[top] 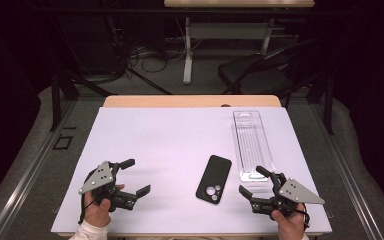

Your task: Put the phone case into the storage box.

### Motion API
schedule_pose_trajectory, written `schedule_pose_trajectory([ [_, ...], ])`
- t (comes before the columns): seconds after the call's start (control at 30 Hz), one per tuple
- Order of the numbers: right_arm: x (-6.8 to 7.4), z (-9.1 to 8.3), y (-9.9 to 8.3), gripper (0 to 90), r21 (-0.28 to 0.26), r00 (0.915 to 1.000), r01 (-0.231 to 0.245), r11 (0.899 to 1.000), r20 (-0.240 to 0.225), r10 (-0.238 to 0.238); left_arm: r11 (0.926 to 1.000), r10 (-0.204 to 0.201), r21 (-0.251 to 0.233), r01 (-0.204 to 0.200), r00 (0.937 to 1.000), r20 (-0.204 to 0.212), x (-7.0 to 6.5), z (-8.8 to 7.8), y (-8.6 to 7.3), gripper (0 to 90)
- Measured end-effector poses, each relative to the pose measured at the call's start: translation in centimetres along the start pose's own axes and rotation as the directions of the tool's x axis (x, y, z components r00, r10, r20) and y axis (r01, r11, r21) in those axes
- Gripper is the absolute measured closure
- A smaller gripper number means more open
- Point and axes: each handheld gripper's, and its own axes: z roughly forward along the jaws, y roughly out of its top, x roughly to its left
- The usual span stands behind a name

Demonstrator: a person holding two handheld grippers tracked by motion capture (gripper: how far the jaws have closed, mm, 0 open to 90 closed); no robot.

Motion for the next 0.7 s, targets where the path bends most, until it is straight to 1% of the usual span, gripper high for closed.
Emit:
schedule_pose_trajectory([
  [0.13,-0.1,0.0,-0.1,14.2,0.0,1.0,-0.003,1.0,-0.002,0.003,0.9999,-0.011,0.001,0.011,0.9999,-0.007,-0.1,0.1,0.0,0.5],
  [0.23,-0.1,0.0,-0.1,14.2,0.003,0.9999,-0.013,1.0,-0.003,0.013,0.9997,-0.023,0.004,0.023,0.9997,0.0,-0.2,0.2,0.2,0.5],
  [0.27,-0.1,0.0,-0.1,14.2,0.003,1.0,-0.009,1.0,0.001,0.009,0.9998,-0.021,0.003,0.021,0.9998,0.002,-0.2,0.3,0.2,0.5],
  [0.33,-0.1,-0.1,-0.1,14.2,0.005,0.9999,-0.009,1.0,0.004,0.009,0.9997,-0.02,0.014,0.02,0.9998,0.01,-0.4,0.5,0.4,0.5],
  [0.4,0.0,0.0,-0.1,14.2,0.002,1.0,-0.004,1.0,0.003,0.004,0.9996,-0.019,0.022,0.018,0.9998,0.008,-0.5,0.5,0.5,0.6],
  [0.43,0.1,0.0,-0.1,14.2,0.01,1.0,-0.002,1.0,0.006,0.002,0.9994,-0.019,0.028,0.019,0.9998,0.01,-0.5,0.6,0.6,0.6],
  [0.47,0.1,0.0,-0.1,14.2,0.01,1.0,-0.002,1.0,0.006,0.002,0.9994,-0.023,0.027,0.023,0.9996,0.019,-0.5,0.7,0.7,0.6],
  [0.57,0.2,0.0,-0.1,14.2,0.017,1.0,-0.001,1.0,0.006,0.001,0.9987,-0.037,0.036,0.036,0.999,0.023,-0.6,1.1,1.1,0.6],
  [0.6,0.3,0.0,0.0,14.2,0.017,0.9999,0.001,1.0,0.013,-0.001,0.9981,-0.046,0.043,0.045,0.9984,0.031,-0.6,1.5,1.4,0.6],
  [0.7,0.3,0.0,0.0,14.2,0.013,0.9998,0.003,1.0,0.017,-0.003,0.996,-0.053,0.074,0.051,0.9981,0.032,-0.7,2.1,1.8,0.6],
])
